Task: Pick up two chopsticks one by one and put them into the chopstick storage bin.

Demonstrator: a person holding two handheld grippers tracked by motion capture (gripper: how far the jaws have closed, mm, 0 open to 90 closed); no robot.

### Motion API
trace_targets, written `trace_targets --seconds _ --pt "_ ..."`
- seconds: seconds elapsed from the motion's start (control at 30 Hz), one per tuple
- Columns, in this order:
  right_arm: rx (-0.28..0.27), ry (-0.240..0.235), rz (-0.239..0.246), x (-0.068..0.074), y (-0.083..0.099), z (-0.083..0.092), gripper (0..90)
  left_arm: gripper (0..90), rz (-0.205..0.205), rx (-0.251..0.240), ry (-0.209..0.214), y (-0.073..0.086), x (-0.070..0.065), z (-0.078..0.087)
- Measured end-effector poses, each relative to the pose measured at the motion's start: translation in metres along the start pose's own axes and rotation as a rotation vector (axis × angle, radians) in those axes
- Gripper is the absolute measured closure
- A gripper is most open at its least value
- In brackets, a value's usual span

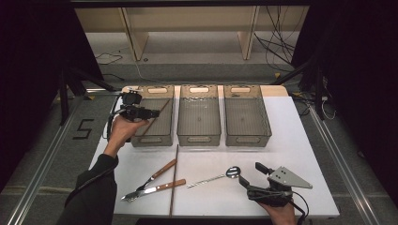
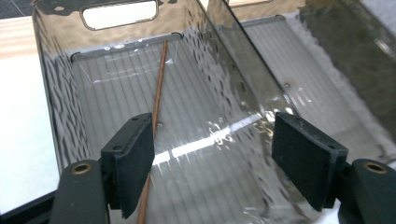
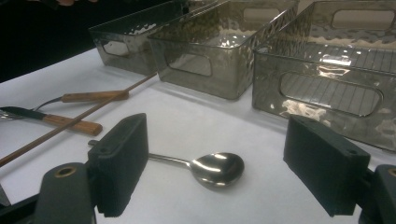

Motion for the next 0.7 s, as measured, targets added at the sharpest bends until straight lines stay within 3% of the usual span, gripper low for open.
trace_targets --seconds 0.2,0.47,0.7 --pt "0.004 0.002 0.003 0.0 0.0 -0.001 22.8 28.6 -0.004 -0.046 0.012 0.009 -0.02 0.02" --pt "0.001 0.001 0.002 0.001 0.0 -0.001 22.8 24.4 -0.029 -0.063 0.029 0.033 -0.045 0.026" --pt "0.003 0.002 0.002 0.001 0.001 -0.001 22.9 22.2 -0.015 -0.089 0.044 0.053 -0.058 0.03"
Point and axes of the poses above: each handheld gripper's, and its own axes: z roughly backward along the jaws, y roughly out of its underside, x roughly to its left, the point moved 3 cm from there along -z, roughly forward along the jaws, and after that the axes turned 15 degrees about -z, right-handed, at the moved point
